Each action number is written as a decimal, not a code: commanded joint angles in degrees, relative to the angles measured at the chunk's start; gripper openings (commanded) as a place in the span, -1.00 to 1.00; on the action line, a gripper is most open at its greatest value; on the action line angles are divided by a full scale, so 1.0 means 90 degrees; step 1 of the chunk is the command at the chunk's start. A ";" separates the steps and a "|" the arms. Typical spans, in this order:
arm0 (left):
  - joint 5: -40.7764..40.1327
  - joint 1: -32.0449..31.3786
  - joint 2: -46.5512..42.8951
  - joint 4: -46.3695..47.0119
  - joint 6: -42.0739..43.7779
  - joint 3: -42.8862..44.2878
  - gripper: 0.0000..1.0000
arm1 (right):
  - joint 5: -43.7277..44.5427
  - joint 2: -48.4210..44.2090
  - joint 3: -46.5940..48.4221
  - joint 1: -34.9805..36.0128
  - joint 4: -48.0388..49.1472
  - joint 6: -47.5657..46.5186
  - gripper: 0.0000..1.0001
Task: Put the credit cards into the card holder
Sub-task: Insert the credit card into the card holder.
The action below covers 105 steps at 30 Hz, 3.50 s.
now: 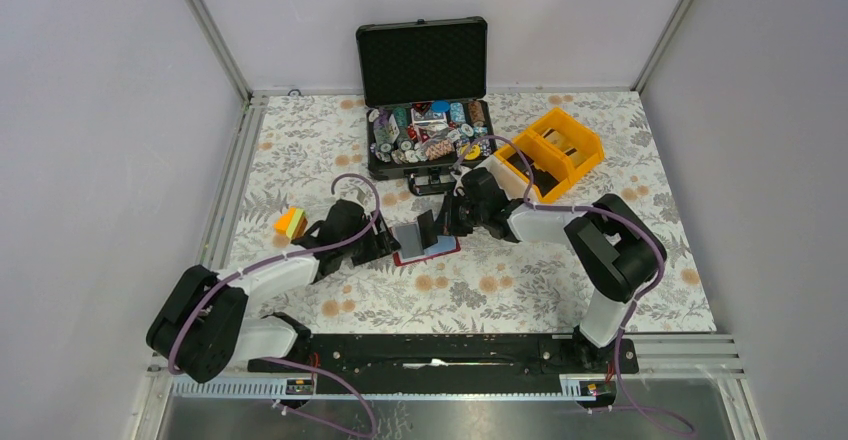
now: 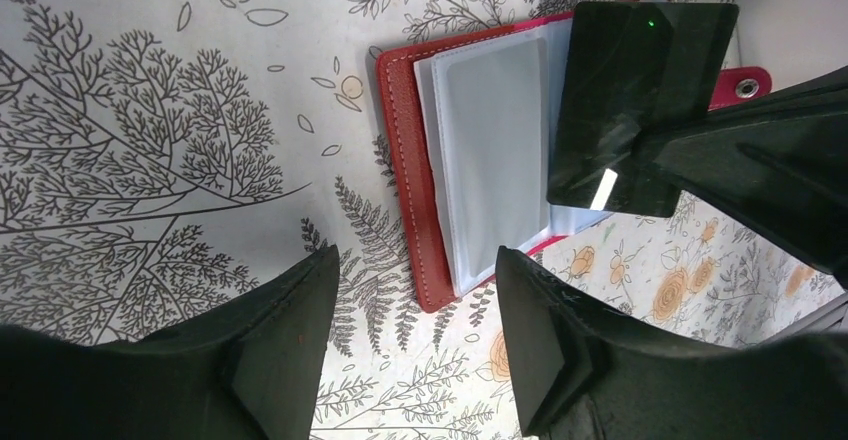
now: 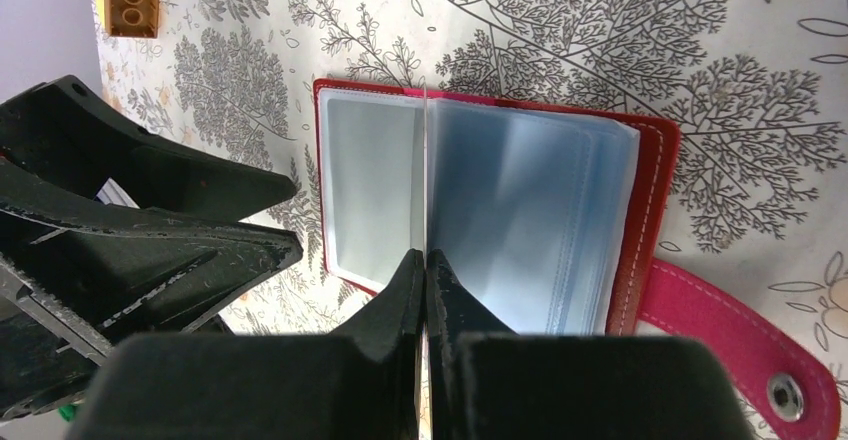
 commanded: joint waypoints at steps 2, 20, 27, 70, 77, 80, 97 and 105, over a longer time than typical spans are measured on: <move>-0.0133 0.0020 0.0128 0.0404 0.0162 0.0282 0.19 | -0.0292 0.0097 0.0095 -0.0038 0.0380 0.0036 -1.00; -0.0272 0.0021 0.0592 0.0547 0.0337 0.0244 0.00 | -0.0172 0.0240 -0.0254 -0.0046 0.0488 0.0687 -1.00; -0.0249 0.0020 0.0762 0.0637 0.0370 0.0253 -0.09 | -0.0240 0.0342 -0.0332 -0.0046 0.0485 0.0778 -1.00; -0.0342 0.0020 0.1207 0.0706 0.0316 0.0185 -0.50 | -0.0242 0.0188 -0.0845 0.0015 -0.0013 0.1735 -1.00; -0.0328 0.0021 0.1210 0.0706 0.0331 0.0195 -0.51 | -0.0447 0.0252 -0.0907 0.0047 0.0318 0.1827 -1.00; -0.0317 0.0020 0.1208 0.0706 0.0336 0.0205 -0.51 | -0.0531 0.0315 -0.0896 0.0061 0.0409 0.1828 -1.00; -0.0299 0.0020 0.1229 0.0706 0.0345 0.0224 -0.52 | -0.0636 0.0500 -0.1002 0.0143 0.0497 0.1962 -1.00; -0.0289 0.0020 0.1220 0.0706 0.0350 0.0224 -0.52 | -0.0684 0.0631 -0.0991 0.0149 0.0286 0.1918 -1.00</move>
